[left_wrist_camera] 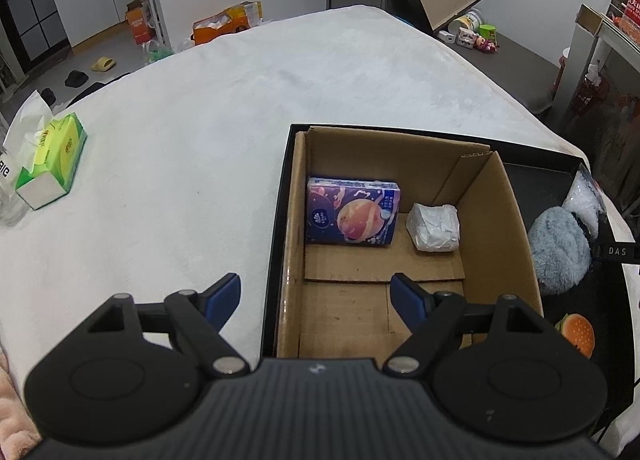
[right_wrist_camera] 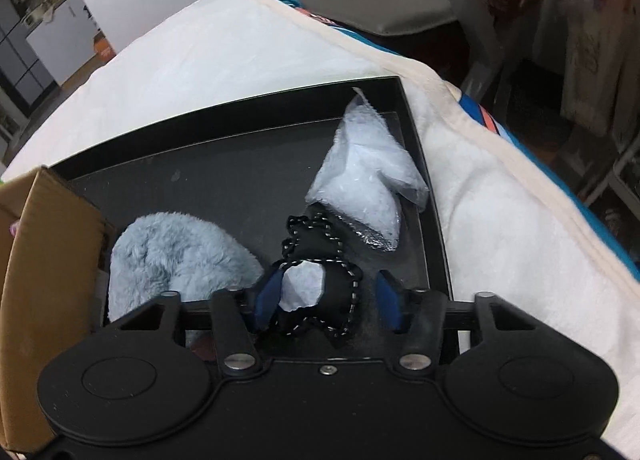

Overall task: Organize soft objects
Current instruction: 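Move the right gripper to the black beaded pouch and grasp it, then carry the black pouch with the right gripper into the box and release, then move the right gripper back to the tray over the grey fluffy plush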

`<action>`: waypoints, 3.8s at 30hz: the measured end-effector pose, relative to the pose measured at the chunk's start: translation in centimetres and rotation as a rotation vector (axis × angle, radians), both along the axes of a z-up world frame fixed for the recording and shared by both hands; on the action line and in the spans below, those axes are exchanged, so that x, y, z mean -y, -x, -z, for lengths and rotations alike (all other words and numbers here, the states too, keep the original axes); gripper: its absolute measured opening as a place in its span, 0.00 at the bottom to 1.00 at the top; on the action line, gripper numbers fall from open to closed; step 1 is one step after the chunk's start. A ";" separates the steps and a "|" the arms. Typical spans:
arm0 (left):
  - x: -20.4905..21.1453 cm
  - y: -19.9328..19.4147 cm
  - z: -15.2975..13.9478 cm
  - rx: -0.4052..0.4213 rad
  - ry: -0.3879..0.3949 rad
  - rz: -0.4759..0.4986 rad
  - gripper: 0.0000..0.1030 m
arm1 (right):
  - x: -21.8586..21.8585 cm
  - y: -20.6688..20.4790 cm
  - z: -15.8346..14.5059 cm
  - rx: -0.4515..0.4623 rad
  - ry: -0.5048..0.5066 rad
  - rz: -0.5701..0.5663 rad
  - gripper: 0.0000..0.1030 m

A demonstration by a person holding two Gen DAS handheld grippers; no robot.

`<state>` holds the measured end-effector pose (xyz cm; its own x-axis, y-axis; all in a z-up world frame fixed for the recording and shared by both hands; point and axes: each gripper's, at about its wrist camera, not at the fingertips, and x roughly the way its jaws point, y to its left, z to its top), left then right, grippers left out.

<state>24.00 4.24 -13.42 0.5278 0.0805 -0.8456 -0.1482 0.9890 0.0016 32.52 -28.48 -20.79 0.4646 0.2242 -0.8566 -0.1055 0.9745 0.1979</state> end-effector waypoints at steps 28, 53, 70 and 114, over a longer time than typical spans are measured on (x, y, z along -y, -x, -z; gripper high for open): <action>-1.4 2.0 -1.0 0.048 0.065 0.000 0.78 | -3.0 1.1 -7.7 0.118 -0.070 -0.056 0.30; -4.5 4.6 0.5 0.039 0.200 -0.008 0.60 | -11.6 3.7 -11.2 0.164 -0.122 -0.195 0.31; -5.7 5.9 2.6 -0.014 0.290 0.010 0.17 | -17.3 4.6 -10.5 0.135 -0.148 -0.314 0.31; -6.1 4.8 2.7 -0.033 0.260 0.016 0.25 | -19.0 5.5 -8.3 0.048 -0.198 -0.352 0.51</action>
